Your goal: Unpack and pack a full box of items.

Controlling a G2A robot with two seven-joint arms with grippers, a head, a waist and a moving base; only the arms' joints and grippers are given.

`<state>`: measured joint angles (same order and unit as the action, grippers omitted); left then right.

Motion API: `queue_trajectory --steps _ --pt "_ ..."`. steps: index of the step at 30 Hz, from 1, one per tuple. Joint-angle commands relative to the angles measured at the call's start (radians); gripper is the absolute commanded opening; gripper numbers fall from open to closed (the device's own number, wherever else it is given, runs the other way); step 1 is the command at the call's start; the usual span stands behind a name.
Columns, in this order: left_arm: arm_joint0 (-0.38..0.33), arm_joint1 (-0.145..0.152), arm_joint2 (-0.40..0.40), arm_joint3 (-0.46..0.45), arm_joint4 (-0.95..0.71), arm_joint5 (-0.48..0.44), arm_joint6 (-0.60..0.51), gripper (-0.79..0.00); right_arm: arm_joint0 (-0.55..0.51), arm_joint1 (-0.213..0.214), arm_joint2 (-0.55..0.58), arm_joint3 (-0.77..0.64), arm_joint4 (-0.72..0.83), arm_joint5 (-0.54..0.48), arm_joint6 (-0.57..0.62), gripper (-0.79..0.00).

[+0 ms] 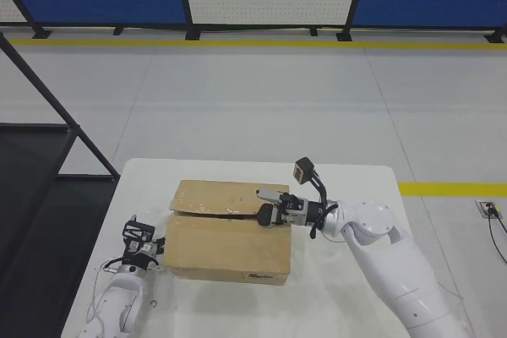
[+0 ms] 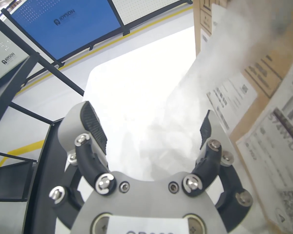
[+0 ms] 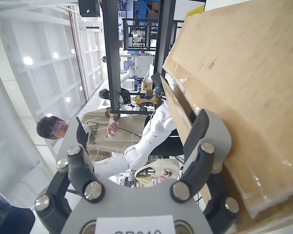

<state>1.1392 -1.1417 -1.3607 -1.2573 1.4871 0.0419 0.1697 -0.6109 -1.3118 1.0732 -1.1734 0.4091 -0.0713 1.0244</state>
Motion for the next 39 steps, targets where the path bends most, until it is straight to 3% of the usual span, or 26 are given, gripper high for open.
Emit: queue_trajectory --steps 1,6,14,39 --pt "-0.03 -0.006 0.01 0.03 0.007 0.032 0.0 0.0 -0.001 0.001 0.0 -0.004 -0.002 0.002 -0.001 0.0" --pt "-0.092 -0.021 0.023 0.094 -0.033 0.076 0.01 0.0 -0.008 0.003 0.001 -0.018 -0.009 0.008 -0.007 0.0" --pt "-0.12 -0.033 -0.01 0.13 -0.126 0.1 0.077 0.0 -0.006 0.003 0.001 -0.004 -0.003 0.01 -0.01 0.0" --pt "-0.073 -0.067 -0.105 0.02 -0.37 0.167 0.291 0.0 0.009 -0.011 -0.035 0.021 -0.043 0.059 -0.138 0.0"
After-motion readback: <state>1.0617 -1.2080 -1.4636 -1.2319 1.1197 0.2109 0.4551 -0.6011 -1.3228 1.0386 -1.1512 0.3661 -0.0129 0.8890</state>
